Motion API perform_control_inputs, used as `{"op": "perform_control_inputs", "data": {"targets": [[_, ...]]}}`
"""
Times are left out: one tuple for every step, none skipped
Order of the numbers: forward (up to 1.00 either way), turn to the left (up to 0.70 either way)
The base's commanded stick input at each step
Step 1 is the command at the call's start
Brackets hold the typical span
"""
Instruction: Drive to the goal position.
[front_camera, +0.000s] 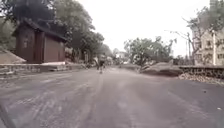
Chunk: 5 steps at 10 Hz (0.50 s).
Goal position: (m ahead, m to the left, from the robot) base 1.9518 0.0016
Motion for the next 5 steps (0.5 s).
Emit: {"op": "perform_control_inputs", "data": {"targets": [[1.0,0.0],[1.0,0.0],[1.0,0.0],[1.0,0.1],[1.0,0.21]]}}
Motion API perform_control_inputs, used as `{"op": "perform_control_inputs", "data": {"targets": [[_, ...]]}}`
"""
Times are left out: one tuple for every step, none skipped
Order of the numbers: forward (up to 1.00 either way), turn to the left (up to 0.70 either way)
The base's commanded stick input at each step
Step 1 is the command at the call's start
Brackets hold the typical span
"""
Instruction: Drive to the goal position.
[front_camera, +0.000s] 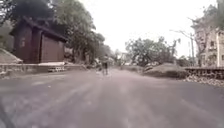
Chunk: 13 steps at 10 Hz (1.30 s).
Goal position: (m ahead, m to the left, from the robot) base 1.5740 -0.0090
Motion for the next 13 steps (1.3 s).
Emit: {"op": "perform_control_inputs", "data": {"targets": [[1.0,0.27],[1.0,0.27],[1.0,0.27],[1.0,0.27],[1.0,0.27],[1.0,0.18],[1.0,0.06],[1.0,0.0],[1.0,0.0],[1.0,0.0],[1.0,0.0],[1.0,0.0],[1.0,0.12]]}}
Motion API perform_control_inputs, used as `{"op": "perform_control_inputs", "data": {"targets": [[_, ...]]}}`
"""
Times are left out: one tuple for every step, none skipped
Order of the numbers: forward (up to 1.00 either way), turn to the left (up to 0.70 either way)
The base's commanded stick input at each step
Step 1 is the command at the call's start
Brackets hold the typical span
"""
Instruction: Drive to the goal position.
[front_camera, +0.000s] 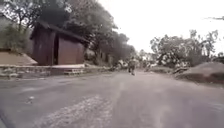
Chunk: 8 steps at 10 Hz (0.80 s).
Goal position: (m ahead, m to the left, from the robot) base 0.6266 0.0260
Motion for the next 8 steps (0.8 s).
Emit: {"op": "perform_control_inputs", "data": {"targets": [[1.0,0.24],[1.0,0.23],[1.0,0.17],[1.0,0.11],[1.0,0.05],[1.0,0.0],[1.0,0.0],[1.0,0.0]]}}
